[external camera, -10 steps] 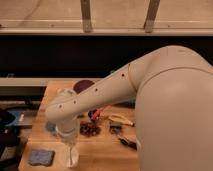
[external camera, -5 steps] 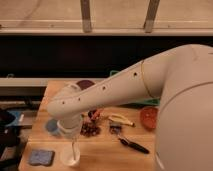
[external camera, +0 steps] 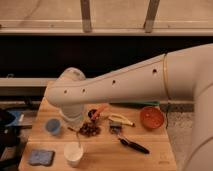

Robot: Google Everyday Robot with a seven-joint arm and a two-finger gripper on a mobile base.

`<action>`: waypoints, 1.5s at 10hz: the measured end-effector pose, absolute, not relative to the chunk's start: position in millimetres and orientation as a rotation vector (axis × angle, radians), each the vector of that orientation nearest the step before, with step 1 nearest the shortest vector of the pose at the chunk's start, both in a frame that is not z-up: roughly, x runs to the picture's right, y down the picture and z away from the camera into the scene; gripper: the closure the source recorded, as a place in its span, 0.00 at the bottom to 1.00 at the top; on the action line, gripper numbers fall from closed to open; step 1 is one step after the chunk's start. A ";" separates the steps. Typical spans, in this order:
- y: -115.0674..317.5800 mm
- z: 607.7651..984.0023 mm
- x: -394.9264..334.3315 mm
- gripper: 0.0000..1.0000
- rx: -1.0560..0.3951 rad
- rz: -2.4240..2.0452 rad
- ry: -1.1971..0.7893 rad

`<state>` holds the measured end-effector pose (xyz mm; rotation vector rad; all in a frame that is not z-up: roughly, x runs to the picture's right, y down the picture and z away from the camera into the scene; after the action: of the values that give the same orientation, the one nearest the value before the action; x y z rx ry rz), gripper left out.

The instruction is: Place fork in plastic cup

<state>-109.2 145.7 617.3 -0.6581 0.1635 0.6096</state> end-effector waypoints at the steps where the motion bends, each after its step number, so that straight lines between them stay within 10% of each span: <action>1: 131.5 612.7 -104.4 1.00 -0.634 0.615 0.167; 6: 74.8 585.6 -90.3 1.00 -0.507 0.618 0.179; 15: 33.3 654.3 -125.7 1.00 -0.600 0.606 0.047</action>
<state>-125.7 33.3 654.3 -0.6000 0.0468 0.6063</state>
